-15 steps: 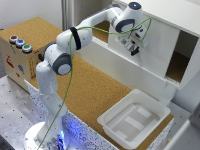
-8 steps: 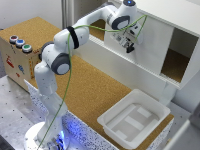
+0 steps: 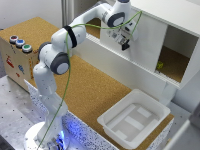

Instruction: Move the door all the way to the left and let go

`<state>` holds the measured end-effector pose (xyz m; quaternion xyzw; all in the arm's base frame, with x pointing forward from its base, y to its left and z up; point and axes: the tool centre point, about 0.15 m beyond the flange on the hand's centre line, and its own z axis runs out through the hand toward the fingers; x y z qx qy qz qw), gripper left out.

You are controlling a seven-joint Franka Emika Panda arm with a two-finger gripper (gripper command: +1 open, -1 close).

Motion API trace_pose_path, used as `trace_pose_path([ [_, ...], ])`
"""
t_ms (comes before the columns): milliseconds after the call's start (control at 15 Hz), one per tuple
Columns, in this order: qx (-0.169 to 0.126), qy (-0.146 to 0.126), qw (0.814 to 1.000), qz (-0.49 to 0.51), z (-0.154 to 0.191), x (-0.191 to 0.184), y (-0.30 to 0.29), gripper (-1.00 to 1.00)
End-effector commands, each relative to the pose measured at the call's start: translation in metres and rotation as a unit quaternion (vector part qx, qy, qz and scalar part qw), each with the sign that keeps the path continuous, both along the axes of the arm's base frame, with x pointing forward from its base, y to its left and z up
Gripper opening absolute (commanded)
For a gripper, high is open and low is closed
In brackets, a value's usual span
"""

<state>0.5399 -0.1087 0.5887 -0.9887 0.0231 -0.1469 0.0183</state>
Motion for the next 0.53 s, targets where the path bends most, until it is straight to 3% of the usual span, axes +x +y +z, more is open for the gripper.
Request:
trace_pose_path([
  [0, -0.066, -0.015, 0.996, -0.053, -0.059, 0.049, 0.088, -1.00],
  [467, -0.078, -0.013, 0.994, -0.070, -0.057, 0.054, 0.142, -1.00],
])
